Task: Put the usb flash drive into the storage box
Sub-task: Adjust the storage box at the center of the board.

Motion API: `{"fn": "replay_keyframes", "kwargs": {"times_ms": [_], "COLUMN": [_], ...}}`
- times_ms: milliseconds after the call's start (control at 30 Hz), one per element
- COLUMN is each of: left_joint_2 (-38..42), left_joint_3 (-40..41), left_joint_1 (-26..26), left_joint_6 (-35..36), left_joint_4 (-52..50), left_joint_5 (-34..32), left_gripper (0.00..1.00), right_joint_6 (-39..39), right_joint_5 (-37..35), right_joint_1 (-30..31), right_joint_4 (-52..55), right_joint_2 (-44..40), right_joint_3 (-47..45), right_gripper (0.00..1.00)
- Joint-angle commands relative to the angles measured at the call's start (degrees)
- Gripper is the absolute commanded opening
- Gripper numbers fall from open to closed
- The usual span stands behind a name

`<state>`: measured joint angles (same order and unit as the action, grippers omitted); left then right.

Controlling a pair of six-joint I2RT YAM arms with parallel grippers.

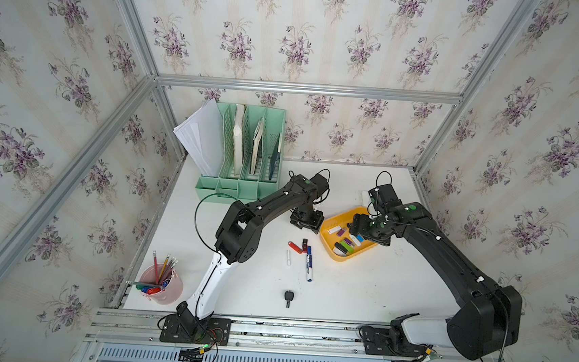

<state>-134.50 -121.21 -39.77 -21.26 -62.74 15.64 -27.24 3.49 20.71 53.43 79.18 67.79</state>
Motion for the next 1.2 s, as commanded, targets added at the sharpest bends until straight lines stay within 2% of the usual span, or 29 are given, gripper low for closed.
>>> {"fn": "replay_keyframes", "kwargs": {"times_ms": [0, 133, 233, 367, 500, 700, 1167], "left_joint_2": [-2.55, -4.83, -2.18, 7.49, 17.23, 22.85, 21.2], "left_joint_3": [-4.33, -9.31, -8.07, 7.17, 23.81, 36.0, 37.9], "left_joint_1": [-0.12, -0.15, -0.01, 2.11, 3.65, 3.58, -0.17], "left_joint_6": [-0.33, -0.99, 0.31, 0.3, -1.44, -3.6, -7.35], "left_joint_4": [-1.56, -2.73, -5.92, -4.09, 0.09, 4.58, 7.45], "left_joint_5": [2.26, 4.15, -0.17, -2.63, -3.11, -2.93, -3.35], "left_gripper": [0.68, 0.68, 0.69, 0.69, 0.69, 0.69, 0.67], "right_joint_6": [-0.44, 0.15, 0.18, -1.53, -3.0, -3.3, -3.35], "right_joint_5": [0.25, 2.43, 4.21, 4.72, 4.87, 4.42, 3.46], "right_joint_1": [0.03, 0.16, 2.18, 7.21, 9.05, 9.4, 9.68], "right_joint_4": [-0.13, -1.72, -3.43, -7.23, -9.69, -10.51, -10.13], "right_joint_2": [-0.05, -0.29, 0.73, 3.92, 6.92, 7.69, 6.97], "right_joint_3": [0.25, -0.11, 0.47, 1.03, 2.11, 3.75, 2.97], "right_gripper": [0.82, 0.81, 0.8, 0.78, 0.77, 0.77, 0.77]}}
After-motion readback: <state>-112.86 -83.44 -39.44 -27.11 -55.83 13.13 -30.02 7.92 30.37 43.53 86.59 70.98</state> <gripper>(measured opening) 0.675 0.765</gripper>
